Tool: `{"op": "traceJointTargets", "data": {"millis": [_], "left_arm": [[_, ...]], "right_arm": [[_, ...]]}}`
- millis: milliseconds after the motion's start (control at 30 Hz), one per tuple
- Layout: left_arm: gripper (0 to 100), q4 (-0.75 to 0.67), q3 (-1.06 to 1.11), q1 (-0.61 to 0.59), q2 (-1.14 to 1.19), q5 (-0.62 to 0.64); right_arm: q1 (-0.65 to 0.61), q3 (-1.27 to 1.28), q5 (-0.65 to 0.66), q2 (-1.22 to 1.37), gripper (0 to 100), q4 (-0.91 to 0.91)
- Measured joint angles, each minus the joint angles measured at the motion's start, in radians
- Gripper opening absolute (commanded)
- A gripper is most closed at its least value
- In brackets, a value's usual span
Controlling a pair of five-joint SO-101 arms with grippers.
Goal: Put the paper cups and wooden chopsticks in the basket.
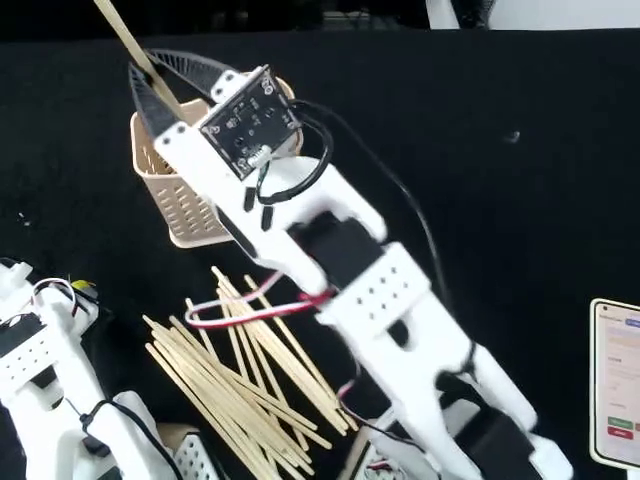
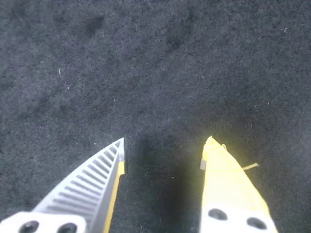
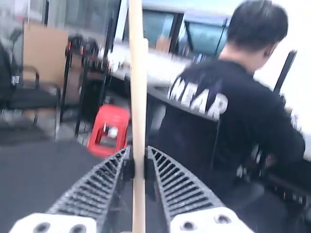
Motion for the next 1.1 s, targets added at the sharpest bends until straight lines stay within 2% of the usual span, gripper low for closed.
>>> {"op": "traceJointTargets", "data": {"millis": [100,200,333,500,700,867,967,1100], "left_arm": [[26,0.0,0.0,0.0,0.0,0.0],[26,0.0,0.0,0.0,0.0,0.0],[26,0.0,0.0,0.0,0.0,0.0],[26,0.0,0.0,0.0,0.0,0.0],[26,0.0,0.0,0.0,0.0,0.0],[26,0.0,0.0,0.0,0.0,0.0],[26,0.0,0.0,0.0,0.0,0.0],[26,0.0,0.0,0.0,0.0,0.0]], "right_arm": [[0.0,0.0,0.0,0.064,1.1,-0.092],[0.0,0.0,0.0,0.137,2.2,-0.11],[0.0,-0.003,-0.035,0.193,16.2,-0.061],[0.0,-0.127,-0.161,0.195,18.4,0.219],[0.028,-0.265,-0.132,0.095,18.4,0.684],[0.0,-0.203,-0.106,-0.063,18.4,1.085],[-0.057,-0.025,-0.084,-0.18,18.6,1.135],[-0.175,0.342,-0.071,-0.385,18.8,1.034]]}}
